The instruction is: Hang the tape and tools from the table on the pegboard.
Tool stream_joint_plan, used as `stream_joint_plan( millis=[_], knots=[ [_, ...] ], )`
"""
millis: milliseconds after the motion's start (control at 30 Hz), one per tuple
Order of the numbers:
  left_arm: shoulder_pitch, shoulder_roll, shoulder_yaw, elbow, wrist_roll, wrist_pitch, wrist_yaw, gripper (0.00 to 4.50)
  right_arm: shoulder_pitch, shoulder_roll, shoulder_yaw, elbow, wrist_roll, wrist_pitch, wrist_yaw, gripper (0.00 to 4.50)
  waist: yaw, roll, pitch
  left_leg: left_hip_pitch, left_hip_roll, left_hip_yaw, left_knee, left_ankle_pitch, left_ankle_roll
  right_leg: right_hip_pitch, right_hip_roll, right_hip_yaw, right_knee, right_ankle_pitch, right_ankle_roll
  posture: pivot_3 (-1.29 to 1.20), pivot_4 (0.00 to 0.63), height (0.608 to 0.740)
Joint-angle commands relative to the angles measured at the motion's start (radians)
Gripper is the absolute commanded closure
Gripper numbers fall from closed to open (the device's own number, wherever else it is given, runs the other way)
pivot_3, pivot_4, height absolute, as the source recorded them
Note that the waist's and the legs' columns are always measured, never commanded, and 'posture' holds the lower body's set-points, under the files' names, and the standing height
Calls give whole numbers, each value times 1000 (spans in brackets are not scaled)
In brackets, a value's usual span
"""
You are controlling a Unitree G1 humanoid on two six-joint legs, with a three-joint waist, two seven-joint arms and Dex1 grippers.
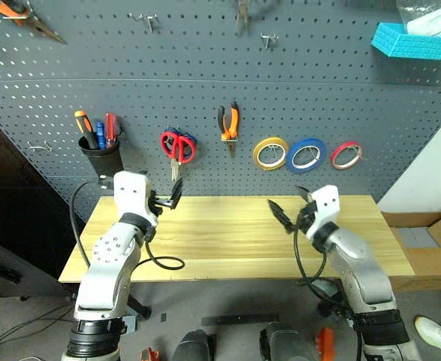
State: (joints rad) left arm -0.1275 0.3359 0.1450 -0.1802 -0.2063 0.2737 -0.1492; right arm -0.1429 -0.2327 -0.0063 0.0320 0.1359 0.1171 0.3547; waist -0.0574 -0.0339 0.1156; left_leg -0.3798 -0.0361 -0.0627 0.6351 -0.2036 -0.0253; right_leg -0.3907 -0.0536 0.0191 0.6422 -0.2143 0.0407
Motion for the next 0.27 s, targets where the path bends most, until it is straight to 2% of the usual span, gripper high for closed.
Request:
stream_joint_plan(
  millis=[33, 167, 267],
  knots=[
    [2, -13, 36, 97, 24, -96, 2, 21, -5, -6, -54, 153, -34, -142, -54, 0, -1, 0, -6, 1, 0, 0, 0, 0, 0, 2, 0, 0, -1, 0, 0, -46, 8, 740],
    [37, -21, 57, 232, 43, -174, 10, 21, -14, -26, -109, 332, -49, -210, -113, 0, 0, 2, -23, 1, 0, 0, -1, 0, 0, 2, 0, 0, -1, -1, 0, -43, 0, 740],
    [57, -29, 55, 285, 56, -223, 9, 21, -26, -38, -125, 391, -47, -238, -117, 0, 0, 2, -26, 1, 0, -1, -1, 0, 0, 2, 0, 0, -1, -2, -1, -41, 0, 740]
  ],
)
